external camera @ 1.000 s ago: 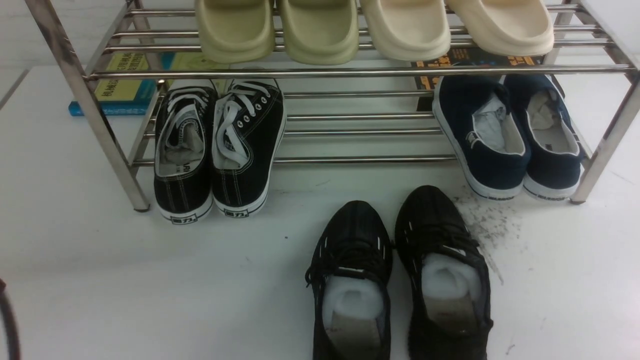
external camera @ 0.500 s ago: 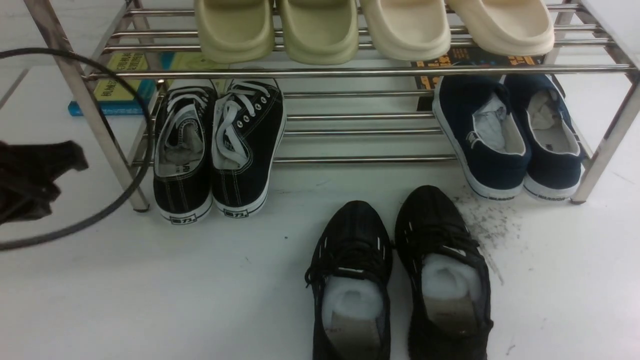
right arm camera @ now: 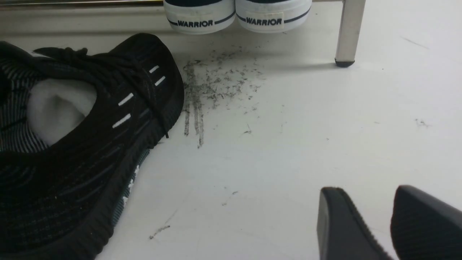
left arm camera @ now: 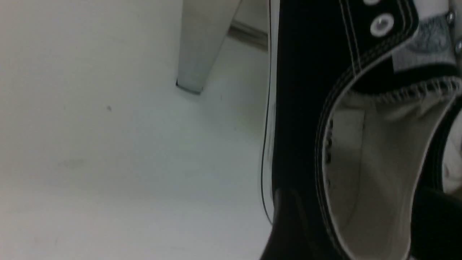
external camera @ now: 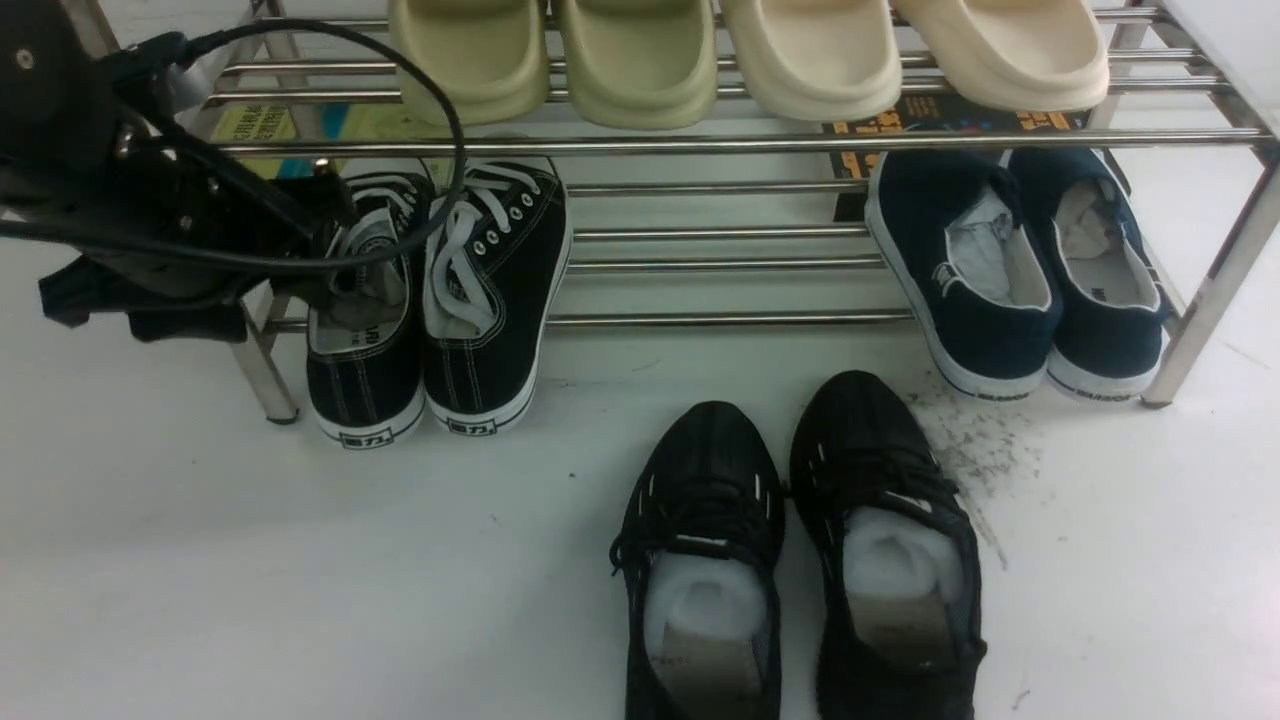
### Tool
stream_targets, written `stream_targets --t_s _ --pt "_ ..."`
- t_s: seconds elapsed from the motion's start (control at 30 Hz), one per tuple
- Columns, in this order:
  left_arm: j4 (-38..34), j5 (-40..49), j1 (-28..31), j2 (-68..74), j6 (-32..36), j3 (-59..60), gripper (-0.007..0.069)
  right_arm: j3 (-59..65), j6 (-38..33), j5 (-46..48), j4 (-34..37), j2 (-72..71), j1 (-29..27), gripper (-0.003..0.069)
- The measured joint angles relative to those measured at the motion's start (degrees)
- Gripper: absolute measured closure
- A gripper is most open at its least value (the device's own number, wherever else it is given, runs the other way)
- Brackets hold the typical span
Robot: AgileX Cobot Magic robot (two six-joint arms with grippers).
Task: Take the shoes off the shelf with your hand on the white table.
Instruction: 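Grasp the leftmost shoe on the bottom shelf of the shoe rack with the left gripper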
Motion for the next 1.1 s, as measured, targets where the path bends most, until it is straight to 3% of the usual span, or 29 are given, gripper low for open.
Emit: stream_targets --t_s 0.27,0.57,0.67,0.8,0.9,1.1 --pt "2.5 -4.4 0.0 6.7 0.0 -0.2 0.0125 0.0 0.0 0.0 0.0 0.0 0.0 0.0421" --pt "2.1 -6.0 -0.1 10.8 -0.7 -0.2 0.0148 0.0 0.0 0.0 0.0 0.0 0.0 0.0421" --pt "1.9 -6.2 -0.3 11.2 -1.1 -0.2 0.0202 0.0 0.0 0.0 -0.1 0.0 0.0 0.0421" --pt "2.6 -5.3 -0.4 11.4 -1.3 -0.2 0.0442 0.0 0.0 0.0 -0.1 0.0 0.0 0.0421" --pt "3.4 -4.3 -0.4 11.4 -2.5 -0.2 0.0571 0.0 0.0 0.0 -0.1 0.0 0.0 0.0421" --pt "3.1 -0.5 -0.4 8.5 -3.2 -0.2 0.0608 0.0 0.0 0.0 -0.1 0.0 0.0 0.0421"
